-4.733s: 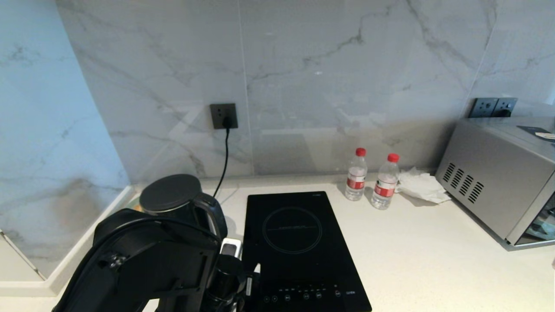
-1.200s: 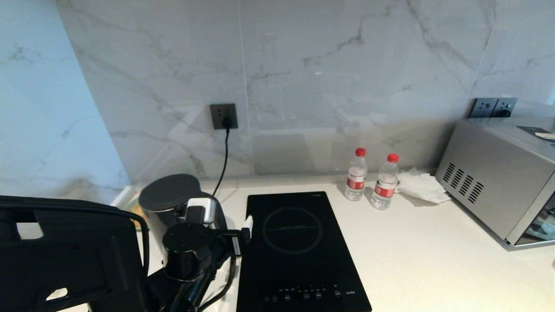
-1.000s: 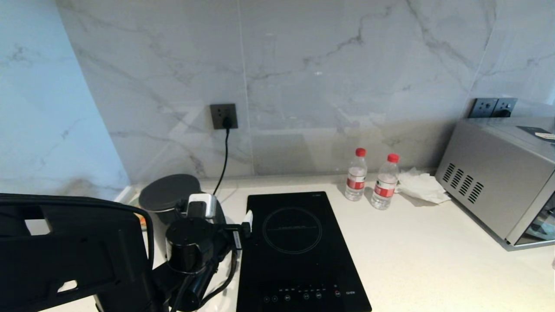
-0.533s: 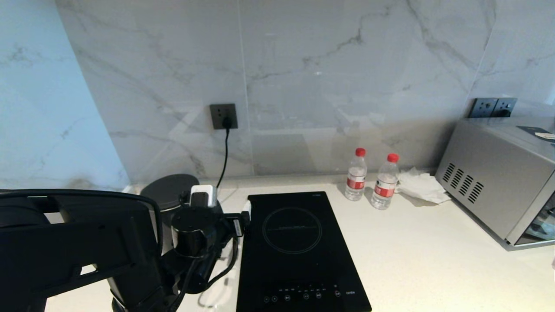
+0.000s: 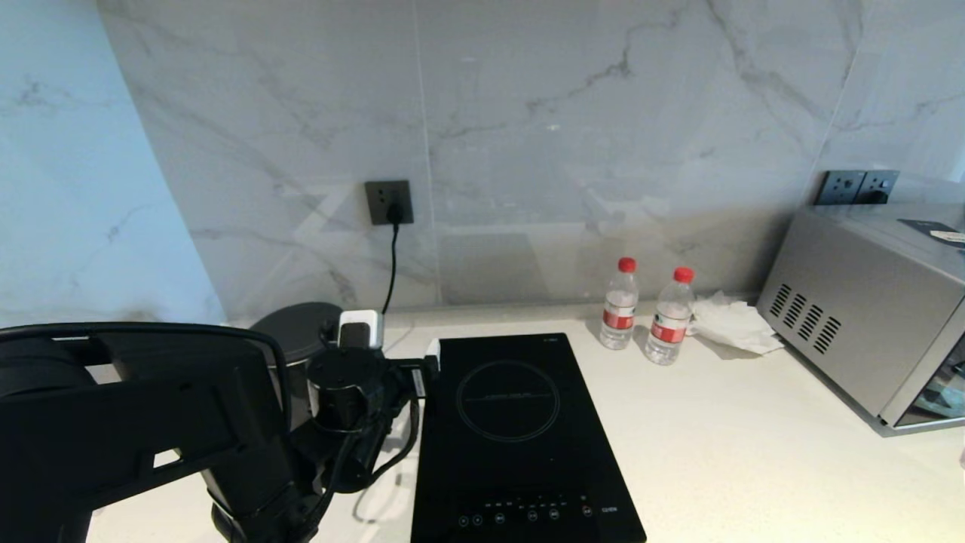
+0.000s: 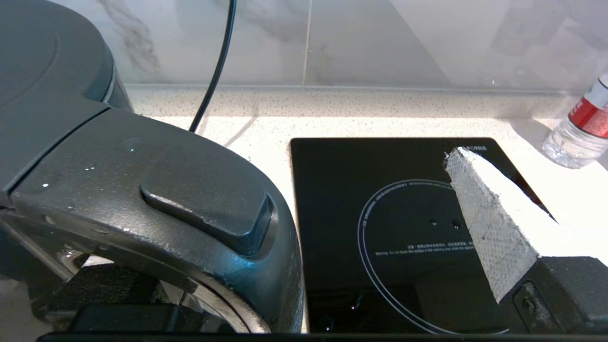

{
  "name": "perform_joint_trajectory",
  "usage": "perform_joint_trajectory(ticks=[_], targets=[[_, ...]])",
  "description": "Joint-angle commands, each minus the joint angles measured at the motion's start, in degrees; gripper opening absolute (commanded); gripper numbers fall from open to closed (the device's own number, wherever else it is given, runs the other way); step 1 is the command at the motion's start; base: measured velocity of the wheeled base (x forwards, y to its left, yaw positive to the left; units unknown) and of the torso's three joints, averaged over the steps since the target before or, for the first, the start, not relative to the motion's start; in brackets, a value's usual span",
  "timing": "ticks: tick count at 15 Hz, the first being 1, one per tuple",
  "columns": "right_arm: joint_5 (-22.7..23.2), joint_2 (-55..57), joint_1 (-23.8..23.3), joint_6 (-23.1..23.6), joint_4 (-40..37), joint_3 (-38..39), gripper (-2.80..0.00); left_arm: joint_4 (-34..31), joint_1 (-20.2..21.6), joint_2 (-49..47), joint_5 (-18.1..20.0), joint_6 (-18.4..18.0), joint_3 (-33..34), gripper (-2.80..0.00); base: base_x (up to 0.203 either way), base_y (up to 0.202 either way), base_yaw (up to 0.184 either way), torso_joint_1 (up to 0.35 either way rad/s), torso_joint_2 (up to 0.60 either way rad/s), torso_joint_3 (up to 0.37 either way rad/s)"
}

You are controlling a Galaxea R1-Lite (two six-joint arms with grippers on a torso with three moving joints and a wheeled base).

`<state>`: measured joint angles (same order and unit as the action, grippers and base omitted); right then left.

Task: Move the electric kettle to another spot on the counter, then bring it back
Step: Pick up the kettle

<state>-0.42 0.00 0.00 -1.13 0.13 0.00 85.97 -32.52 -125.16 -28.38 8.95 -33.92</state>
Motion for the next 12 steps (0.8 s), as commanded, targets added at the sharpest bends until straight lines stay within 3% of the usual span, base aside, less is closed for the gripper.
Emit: perform_joint_trajectory(ticks=[1, 5, 6, 7, 12], targets=[[0.06, 0.0, 0.0, -0.02, 0.04, 0.0, -2.8, 0.6, 0.09, -0.17, -0.18, -0.07, -0.27, 0.0, 0.0, 0.0, 0.0, 0.0, 0.0, 0.0], [0.07, 0.0, 0.0, -0.02, 0.04, 0.0, -2.8, 0.52, 0.09, -0.17, -0.18, -0.07, -0.09, 0.0, 0.0, 0.0, 0.0, 0.0, 0.0, 0.0], [-0.02, 0.0, 0.0, -0.02, 0.04, 0.0, -2.8, 0.52, 0.09, -0.17, -0.18, -0.07, -0.09, -2.65, 0.0, 0.0, 0.0, 0.0, 0.0, 0.0], [-0.02, 0.0, 0.0, -0.02, 0.04, 0.0, -2.8, 0.52, 0.18, -0.24, -0.18, -0.07, -0.01, -2.8, 0.0, 0.0, 0.0, 0.0, 0.0, 0.0], [-0.02, 0.0, 0.0, -0.02, 0.04, 0.0, -2.8, 0.52, 0.11, -0.26, -0.18, -0.16, -0.09, -2.8, 0.0, 0.0, 0.0, 0.0, 0.0, 0.0]])
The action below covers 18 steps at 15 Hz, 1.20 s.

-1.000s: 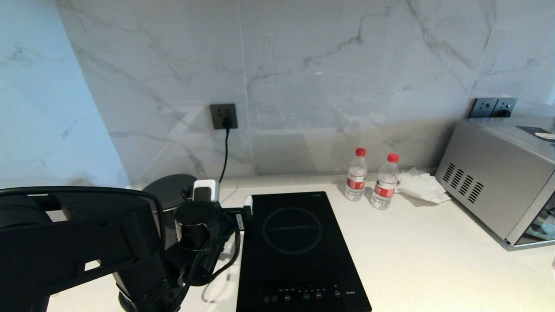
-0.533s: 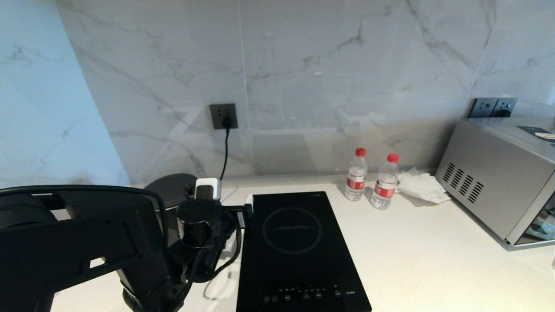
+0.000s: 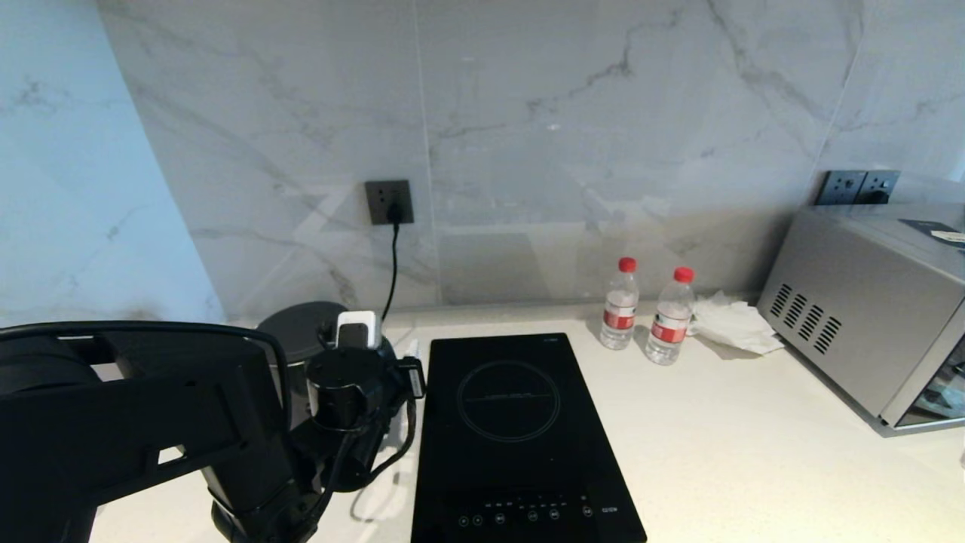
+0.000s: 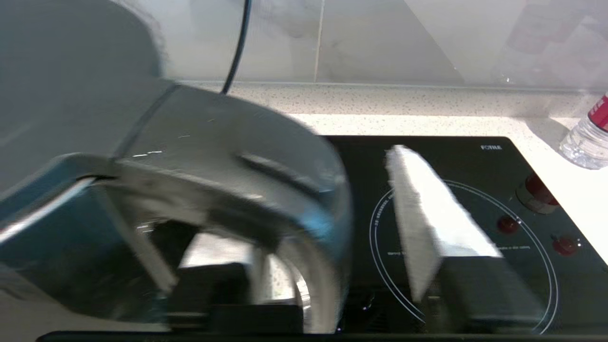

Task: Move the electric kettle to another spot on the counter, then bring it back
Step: Pick up the kettle

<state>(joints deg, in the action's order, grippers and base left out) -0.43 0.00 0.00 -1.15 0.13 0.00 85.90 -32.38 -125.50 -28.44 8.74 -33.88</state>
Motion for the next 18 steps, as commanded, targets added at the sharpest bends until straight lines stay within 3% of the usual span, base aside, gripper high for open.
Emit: perform_joint_trajectory(ticks=[1, 8, 18], targets=[[0.0, 0.0, 0.0, 0.0, 0.04, 0.0, -2.8, 0.6, -0.05, 0.08, -0.12, -0.2, -0.05, -2.8, 0.0, 0.0, 0.0, 0.0, 0.0, 0.0], [0.05, 0.0, 0.0, 0.0, 0.04, 0.0, -2.8, 1.1, 0.83, -2.03, -0.06, -0.13, -0.51, -2.8, 0.0, 0.0, 0.0, 0.0, 0.0, 0.0], [0.08, 0.0, 0.0, 0.0, 0.04, 0.0, -2.8, -3.54, 4.16, -1.16, -0.64, -1.01, -8.66, -2.8, 0.0, 0.0, 0.0, 0.0, 0.0, 0.0]])
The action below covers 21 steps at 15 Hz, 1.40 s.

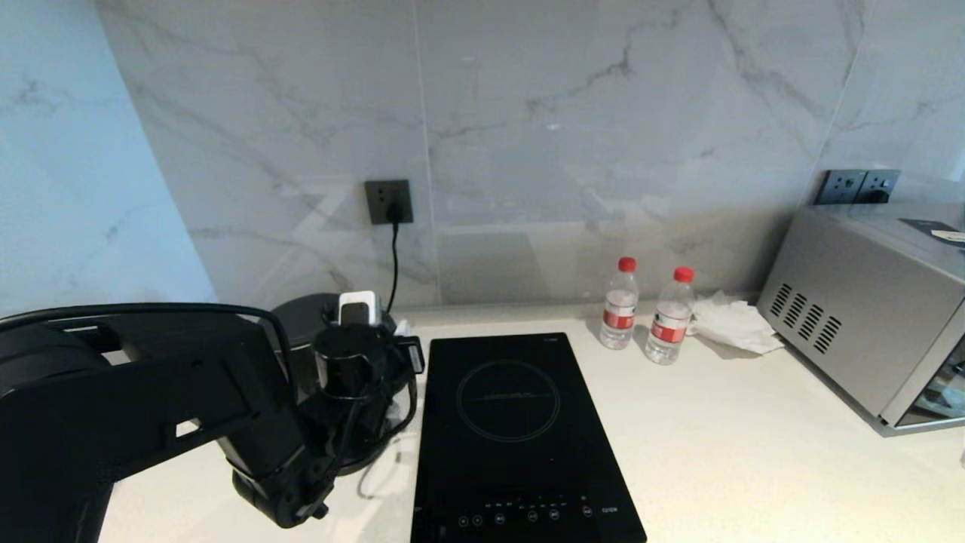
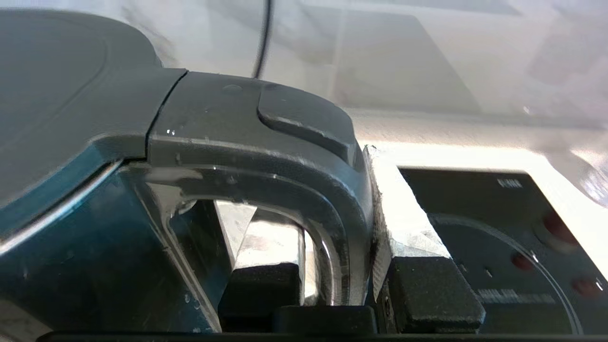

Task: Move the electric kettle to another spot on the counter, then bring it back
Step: Pick up the kettle

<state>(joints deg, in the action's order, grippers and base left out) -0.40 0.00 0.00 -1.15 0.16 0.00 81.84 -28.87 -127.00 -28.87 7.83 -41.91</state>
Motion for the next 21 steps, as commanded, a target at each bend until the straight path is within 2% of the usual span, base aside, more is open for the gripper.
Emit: perform_joint_trajectory(ticks=[1, 11, 15, 21], targets=[[-0.04, 0.0, 0.0, 0.0, 0.02, 0.0, -2.8, 0.62, 1.02, 0.43, -0.22, -0.74, -0.63, -2.8, 0.0, 0.0, 0.0, 0.0, 0.0, 0.0], [-0.04, 0.0, 0.0, 0.0, 0.02, 0.0, -2.8, 0.5, 2.01, 2.18, -0.23, -2.74, -2.87, -2.8, 0.0, 0.0, 0.0, 0.0, 0.0, 0.0], [-0.01, 0.0, 0.0, 0.0, 0.02, 0.0, -2.8, 0.29, 3.83, 4.69, 0.04, -3.35, -1.23, -2.8, 0.0, 0.0, 0.0, 0.0, 0.0, 0.0], [-0.04, 0.0, 0.0, 0.0, 0.02, 0.0, -2.8, 0.6, 6.3, 9.04, 2.24, -3.42, 6.16, -2.8, 0.0, 0.0, 0.0, 0.0, 0.0, 0.0]])
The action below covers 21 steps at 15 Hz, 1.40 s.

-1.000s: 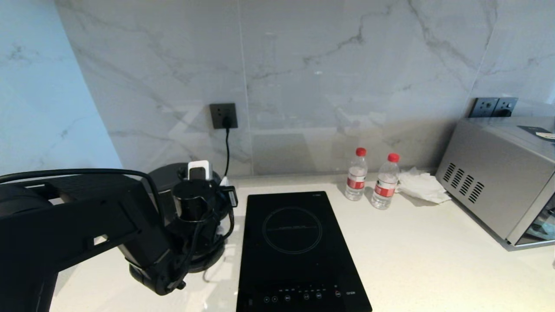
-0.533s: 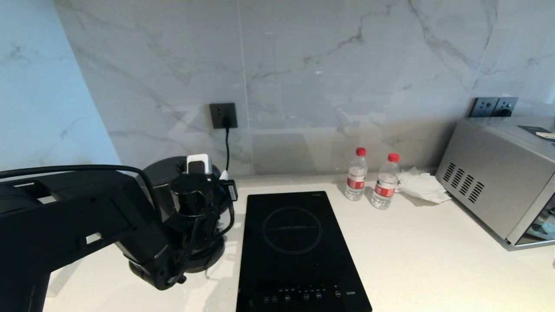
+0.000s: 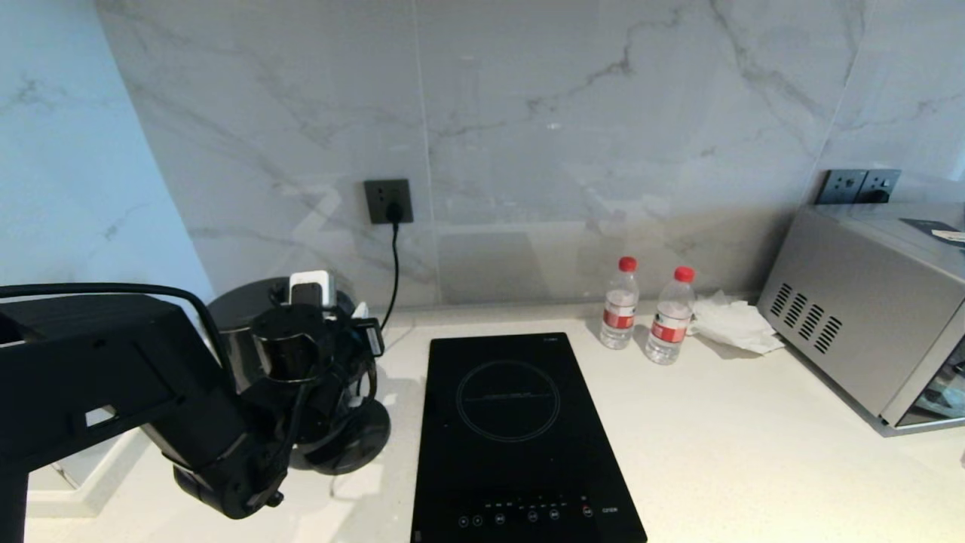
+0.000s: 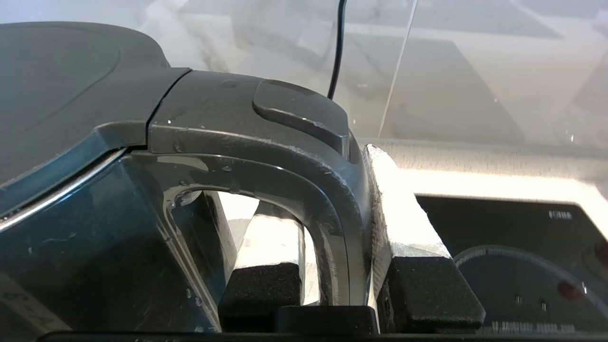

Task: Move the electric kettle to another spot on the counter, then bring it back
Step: Pick up the kettle, then place it by the sink

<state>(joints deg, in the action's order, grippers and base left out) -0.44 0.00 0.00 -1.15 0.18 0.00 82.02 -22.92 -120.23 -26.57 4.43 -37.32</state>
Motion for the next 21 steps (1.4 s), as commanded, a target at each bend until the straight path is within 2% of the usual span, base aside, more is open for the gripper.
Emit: perform_joint_trajectory(ticks=[1, 2, 5, 9, 13, 17, 21], targets=[[0.0, 0.0, 0.0, 0.0, -0.01, 0.0, -2.8, 0.44, 0.39, 3.6, -0.07, -0.25, 2.85, -2.8, 0.0, 0.0, 0.0, 0.0, 0.0, 0.0], [0.0, 0.0, 0.0, 0.0, -0.01, 0.0, -2.8, 0.52, 0.49, 4.79, 0.09, -0.66, 4.17, -2.8, 0.0, 0.0, 0.0, 0.0, 0.0, 0.0], [0.06, 0.0, 0.0, 0.0, -0.01, 0.0, -2.8, 1.59, 4.34, 4.26, 0.66, -0.78, 5.32, -2.8, 0.0, 0.0, 0.0, 0.0, 0.0, 0.0], [0.0, 0.0, 0.0, 0.0, -0.01, 0.0, -2.8, 5.6, 9.88, 4.04, 5.23, -0.73, 9.5, -2.8, 0.0, 0.0, 0.0, 0.0, 0.0, 0.0], [0.0, 0.0, 0.0, 0.0, -0.01, 0.0, -2.8, 5.64, 11.36, 4.95, 5.03, -0.91, 12.97, -2.8, 0.0, 0.0, 0.0, 0.0, 0.0, 0.0], [0.08, 0.0, 0.0, 0.0, -0.01, 0.0, -2.8, 5.64, 15.49, 3.75, 5.5, -0.84, 13.38, -2.8, 0.0, 0.0, 0.0, 0.0, 0.0, 0.0], [0.08, 0.0, 0.0, 0.0, -0.01, 0.0, -2.8, 5.64, 19.08, 4.99, 9.44, -0.52, 16.25, -2.8, 0.0, 0.0, 0.0, 0.0, 0.0, 0.0]])
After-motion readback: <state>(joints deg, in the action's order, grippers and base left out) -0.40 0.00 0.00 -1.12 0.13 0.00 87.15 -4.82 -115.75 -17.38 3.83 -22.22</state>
